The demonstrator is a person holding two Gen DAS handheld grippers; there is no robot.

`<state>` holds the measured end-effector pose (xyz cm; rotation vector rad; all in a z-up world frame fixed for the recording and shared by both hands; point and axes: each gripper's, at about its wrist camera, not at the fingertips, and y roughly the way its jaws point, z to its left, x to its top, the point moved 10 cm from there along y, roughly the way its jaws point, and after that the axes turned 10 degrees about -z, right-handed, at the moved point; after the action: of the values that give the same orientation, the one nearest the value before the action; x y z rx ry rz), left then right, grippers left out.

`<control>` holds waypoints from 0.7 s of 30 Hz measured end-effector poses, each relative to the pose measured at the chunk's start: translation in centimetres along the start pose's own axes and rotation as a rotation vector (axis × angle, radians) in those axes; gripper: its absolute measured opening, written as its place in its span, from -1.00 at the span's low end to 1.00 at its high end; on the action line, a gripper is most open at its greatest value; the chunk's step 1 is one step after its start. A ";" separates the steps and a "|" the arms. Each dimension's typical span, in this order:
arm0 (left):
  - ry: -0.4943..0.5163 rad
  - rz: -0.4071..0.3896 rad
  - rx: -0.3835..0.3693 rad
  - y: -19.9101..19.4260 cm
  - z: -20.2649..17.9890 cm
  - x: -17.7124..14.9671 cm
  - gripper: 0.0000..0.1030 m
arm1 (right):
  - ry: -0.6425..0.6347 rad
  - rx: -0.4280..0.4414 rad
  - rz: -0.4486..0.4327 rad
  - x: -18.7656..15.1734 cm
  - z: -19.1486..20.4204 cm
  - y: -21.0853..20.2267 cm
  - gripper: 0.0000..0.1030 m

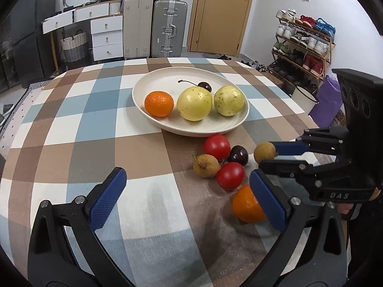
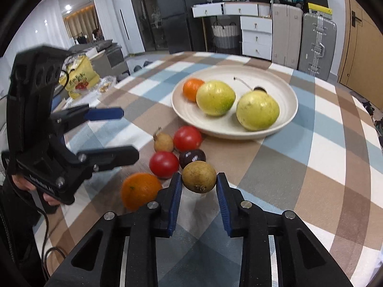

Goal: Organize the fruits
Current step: 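Lift the brown pear with the right tool while the left tool grasps another orange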

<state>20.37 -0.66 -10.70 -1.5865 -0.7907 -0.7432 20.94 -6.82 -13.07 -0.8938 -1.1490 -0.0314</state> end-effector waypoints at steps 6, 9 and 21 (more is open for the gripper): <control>0.007 0.032 -0.029 -1.0 -2.1 -1.6 0.99 | 0.030 0.003 -0.025 0.6 -0.5 -0.5 -0.42; 0.024 0.057 -0.033 -0.9 -3.4 -2.4 0.99 | 0.034 -0.001 -0.030 0.6 -0.6 -0.7 -0.42; 0.050 0.146 -0.092 0.3 -6.6 -4.6 0.29 | 0.060 0.008 -0.060 1.2 -1.0 -1.3 -0.42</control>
<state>17.69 -7.70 -13.65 -1.6825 -0.6046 -0.7192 21.64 -7.79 -11.50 -0.8462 -1.1194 -0.1021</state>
